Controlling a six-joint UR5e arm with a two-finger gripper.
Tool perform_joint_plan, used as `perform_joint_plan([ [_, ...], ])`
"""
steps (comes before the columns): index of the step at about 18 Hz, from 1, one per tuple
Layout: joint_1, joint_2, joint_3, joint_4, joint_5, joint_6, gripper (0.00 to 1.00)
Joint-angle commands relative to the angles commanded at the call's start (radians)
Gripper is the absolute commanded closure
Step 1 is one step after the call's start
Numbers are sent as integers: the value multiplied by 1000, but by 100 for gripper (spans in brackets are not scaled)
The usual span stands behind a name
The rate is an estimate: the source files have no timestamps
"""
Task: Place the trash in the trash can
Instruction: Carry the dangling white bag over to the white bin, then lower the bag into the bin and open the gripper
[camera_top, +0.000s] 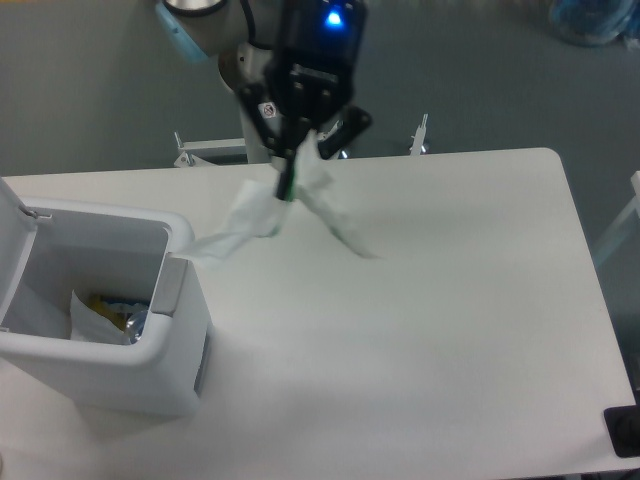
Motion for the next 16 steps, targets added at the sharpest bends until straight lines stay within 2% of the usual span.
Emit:
perform_joint_plan([
  [6,-95,-84,6,104,2,93,98],
  [9,-131,-110,-5,109,8,104,98],
  [12,-154,-117,-32,110,8,190,98],
  [16,-184,-123,-72,114,9,212,98],
])
